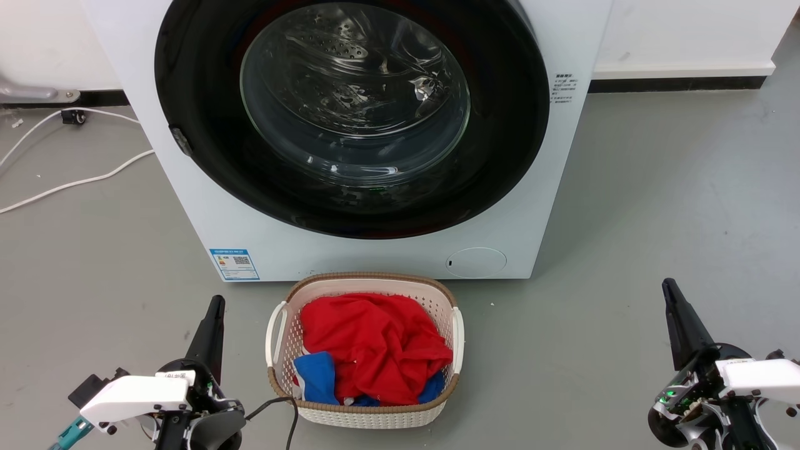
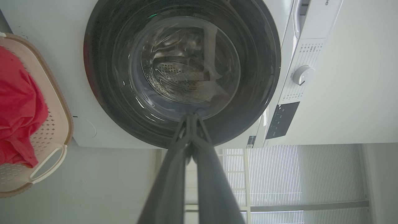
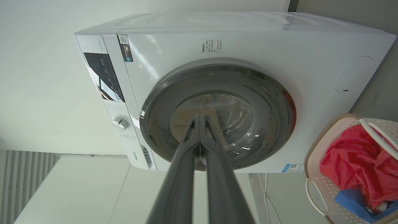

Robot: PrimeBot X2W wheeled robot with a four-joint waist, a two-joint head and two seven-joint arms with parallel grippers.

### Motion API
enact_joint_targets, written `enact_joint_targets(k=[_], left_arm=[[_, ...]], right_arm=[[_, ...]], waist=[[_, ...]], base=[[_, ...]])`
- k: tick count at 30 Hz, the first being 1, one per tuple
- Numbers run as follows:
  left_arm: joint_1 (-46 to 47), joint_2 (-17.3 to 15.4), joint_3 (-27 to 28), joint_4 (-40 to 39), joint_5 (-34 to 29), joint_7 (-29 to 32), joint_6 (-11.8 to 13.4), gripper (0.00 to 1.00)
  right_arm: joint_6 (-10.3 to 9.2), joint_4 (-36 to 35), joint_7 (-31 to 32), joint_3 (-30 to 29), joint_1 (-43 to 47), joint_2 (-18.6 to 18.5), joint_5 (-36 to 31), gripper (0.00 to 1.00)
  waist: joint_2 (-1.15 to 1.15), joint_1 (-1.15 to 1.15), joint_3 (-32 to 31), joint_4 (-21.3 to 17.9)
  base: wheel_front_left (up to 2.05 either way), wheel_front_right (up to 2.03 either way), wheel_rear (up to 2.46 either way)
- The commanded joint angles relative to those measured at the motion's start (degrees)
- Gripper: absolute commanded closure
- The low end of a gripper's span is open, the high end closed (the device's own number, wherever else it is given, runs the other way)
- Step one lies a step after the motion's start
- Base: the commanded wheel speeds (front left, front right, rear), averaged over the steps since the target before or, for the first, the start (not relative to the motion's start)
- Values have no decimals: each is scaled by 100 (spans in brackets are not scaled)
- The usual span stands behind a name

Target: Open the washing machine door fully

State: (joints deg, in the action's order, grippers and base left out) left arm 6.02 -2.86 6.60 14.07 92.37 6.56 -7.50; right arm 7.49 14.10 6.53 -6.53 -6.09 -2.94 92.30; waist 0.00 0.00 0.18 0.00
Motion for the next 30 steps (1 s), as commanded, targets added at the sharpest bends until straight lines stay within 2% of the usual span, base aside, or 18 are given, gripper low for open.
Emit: enact_joint_targets(k=[1, 28, 29, 30], left_arm=[[48, 6, 7, 3, 9, 11, -14, 100], [48, 6, 6, 3, 9, 11, -14, 100], [-9, 1, -6, 15, 0, -2, 1, 0], [-21, 3, -20, 34, 1, -9, 1, 0]], right_arm=[[0, 4, 5, -2, -39, 14, 22, 100], [0, 4, 5, -2, -39, 14, 22, 100], [0, 14, -2, 3, 10, 0, -2, 0], [0, 32, -7, 7, 25, 2, -3, 0]], waist=[[0, 0, 0, 0], [0, 0, 0, 0], [0, 0, 0, 0], [0, 0, 0, 0]], base=[[0, 0, 0], [0, 0, 0], [0, 0, 0], [0, 0, 0]])
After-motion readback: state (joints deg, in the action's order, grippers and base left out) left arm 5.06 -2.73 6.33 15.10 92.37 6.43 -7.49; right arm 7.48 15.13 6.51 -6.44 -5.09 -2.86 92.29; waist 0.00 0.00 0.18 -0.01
